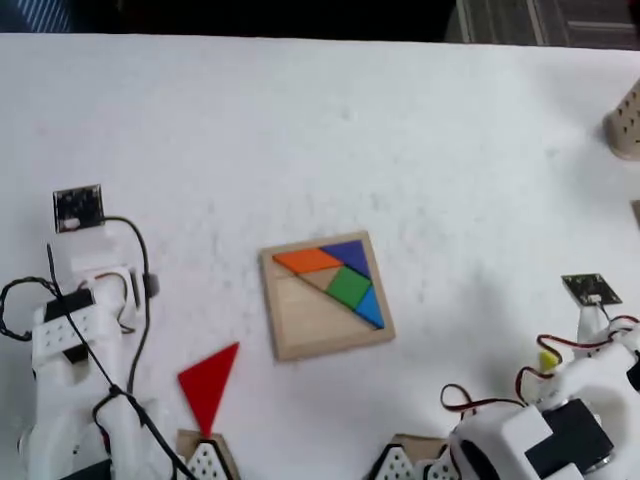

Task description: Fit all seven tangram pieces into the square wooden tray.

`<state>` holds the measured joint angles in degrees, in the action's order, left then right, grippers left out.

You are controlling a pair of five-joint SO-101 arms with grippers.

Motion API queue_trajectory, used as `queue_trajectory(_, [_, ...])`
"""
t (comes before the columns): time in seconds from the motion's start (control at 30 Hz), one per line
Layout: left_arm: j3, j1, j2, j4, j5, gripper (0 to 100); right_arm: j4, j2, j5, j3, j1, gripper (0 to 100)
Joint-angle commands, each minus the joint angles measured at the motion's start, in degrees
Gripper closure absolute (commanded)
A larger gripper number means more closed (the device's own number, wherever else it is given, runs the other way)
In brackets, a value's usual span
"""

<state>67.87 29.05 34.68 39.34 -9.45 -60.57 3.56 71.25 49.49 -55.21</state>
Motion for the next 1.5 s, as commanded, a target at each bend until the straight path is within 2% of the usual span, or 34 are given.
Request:
queue_trajectory(0.0, [-0.35,0.84,2.24,0.44,-0.62,84,-2.68,-0.48,0.7,-0.09,2.15,98.4])
queue_trajectory(0.2, [-0.35,0.84,2.24,0.44,-0.62,84,-23.08,-0.48,0.7,-13.27,3.3,98.0])
queue_trajectory(0.37, [-0.35,0.84,2.24,0.44,-0.62,84,-34.59,-0.57,0.7,-18.9,10.24,98.0])
queue_trajectory(0.43, [-0.35,0.84,2.24,0.44,-0.62,84,-36.44,-0.57,-1.76,-19.34,14.2,98.0])
queue_trajectory(0.73, [-0.35,0.92,2.24,0.44,-0.62,84,-35.82,-0.48,-17.32,-27.96,32.66,98.0])
queue_trajectory(1.0, [-0.35,0.92,2.24,0.44,-0.62,84,-24.84,-1.01,-31.91,-34.11,43.3,98.1])
queue_trajectory(1.13, [-0.35,0.92,2.24,0.44,-0.62,84,-20.62,-0.66,-42.55,-34.11,50.68,98.1])
queue_trajectory(1.3, [-0.35,0.92,2.24,0.44,-0.62,84,-20.26,-0.48,-53.8,-35.43,57.98,98.1])
queue_trajectory(1.47, [-0.35,0.92,2.24,0.35,-0.62,84,-22.64,-0.75,-58.64,-35.34,63.6,98.1])
